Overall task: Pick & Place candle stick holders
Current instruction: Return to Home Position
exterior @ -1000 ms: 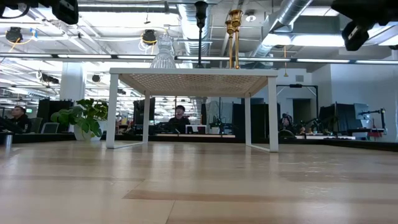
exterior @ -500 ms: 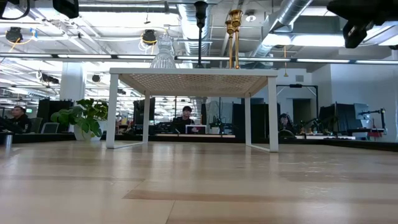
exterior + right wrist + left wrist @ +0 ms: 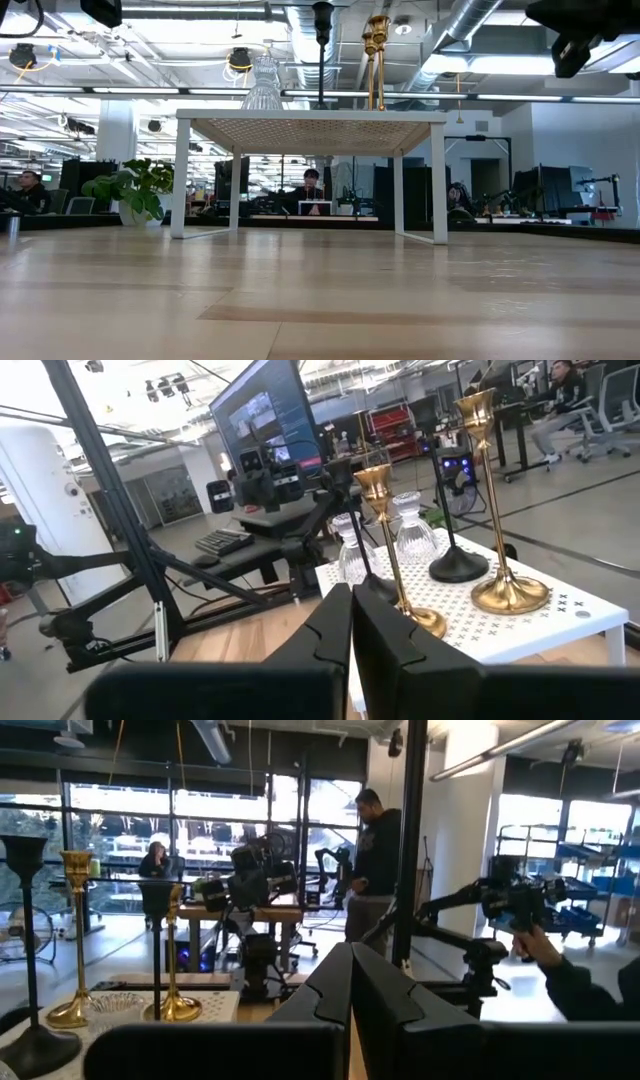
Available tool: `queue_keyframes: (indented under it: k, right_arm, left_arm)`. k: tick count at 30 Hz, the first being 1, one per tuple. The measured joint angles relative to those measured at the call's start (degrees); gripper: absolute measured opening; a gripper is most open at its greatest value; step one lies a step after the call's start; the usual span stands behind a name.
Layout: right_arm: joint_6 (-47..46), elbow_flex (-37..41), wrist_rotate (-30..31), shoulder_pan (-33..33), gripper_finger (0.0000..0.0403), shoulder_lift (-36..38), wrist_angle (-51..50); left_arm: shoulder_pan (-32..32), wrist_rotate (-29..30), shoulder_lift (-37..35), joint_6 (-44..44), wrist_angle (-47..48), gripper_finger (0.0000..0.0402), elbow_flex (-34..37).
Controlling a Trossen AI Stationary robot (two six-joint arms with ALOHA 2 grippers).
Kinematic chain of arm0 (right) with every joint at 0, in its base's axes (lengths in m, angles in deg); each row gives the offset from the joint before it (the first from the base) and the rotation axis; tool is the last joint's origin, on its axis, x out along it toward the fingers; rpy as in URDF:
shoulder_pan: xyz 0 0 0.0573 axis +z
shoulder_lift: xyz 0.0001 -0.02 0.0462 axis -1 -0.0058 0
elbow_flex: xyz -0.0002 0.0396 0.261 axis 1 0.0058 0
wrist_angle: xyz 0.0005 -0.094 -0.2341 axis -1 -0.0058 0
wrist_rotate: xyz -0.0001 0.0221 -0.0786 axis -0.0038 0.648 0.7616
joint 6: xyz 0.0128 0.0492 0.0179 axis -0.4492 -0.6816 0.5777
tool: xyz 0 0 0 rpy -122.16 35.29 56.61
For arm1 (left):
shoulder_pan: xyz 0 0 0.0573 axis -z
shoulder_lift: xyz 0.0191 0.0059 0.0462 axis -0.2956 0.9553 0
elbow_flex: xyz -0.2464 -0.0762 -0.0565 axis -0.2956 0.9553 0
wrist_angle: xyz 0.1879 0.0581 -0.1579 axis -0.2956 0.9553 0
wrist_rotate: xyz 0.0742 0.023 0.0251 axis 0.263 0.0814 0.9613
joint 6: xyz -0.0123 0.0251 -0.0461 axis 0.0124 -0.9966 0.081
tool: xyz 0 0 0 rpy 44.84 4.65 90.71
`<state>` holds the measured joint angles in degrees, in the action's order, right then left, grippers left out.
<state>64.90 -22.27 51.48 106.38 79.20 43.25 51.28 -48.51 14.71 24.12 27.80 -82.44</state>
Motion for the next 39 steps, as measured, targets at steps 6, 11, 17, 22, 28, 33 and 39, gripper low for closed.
queue_keyframes:
  k: [6, 11, 17, 22, 28, 33, 39]
  right_arm:
    - [0.11, 0.00, 0.79, 0.00, 0.0005, 0.00, -1.03]
    - [-1.77, 0.00, 2.66, 0.00, 0.0005, 0.02, -2.75]
    - [-2.04, 0.02, 2.95, 0.02, 0.0005, 1.77, -3.15]
    - [-0.99, 0.00, 2.69, 0.02, 0.0005, 1.92, -2.69]
    - [-1.02, 0.00, 2.58, 0.02, 0.0005, 1.94, -2.94]
    - [-1.00, 0.00, 2.58, 0.02, 0.0005, 1.95, -3.06]
    - [-0.94, 0.00, 2.58, 0.02, 0.0005, 1.95, -3.07]
  left_arm:
    - [0.02, -0.02, -1.28, 1.86, 0.17, 0.0007, 0.00]
    - [0.00, 0.00, -1.67, 3.16, 0.19, 0.0007, 0.00]
    - [0.00, 0.00, -1.69, 4.03, 1.31, 0.0007, 0.00]
    - [0.02, -0.02, -1.62, 4.21, 3.88, 0.0007, 0.16]
    - [0.01, -0.02, -1.65, 3.92, 3.05, 0.0007, 3.81]
    - [-0.07, 0.00, -1.65, 3.69, -0.52, 0.0007, 7.92]
    - [-0.11, 1.17, -1.65, 2.29, -4.50, 0.0007, 12.87]
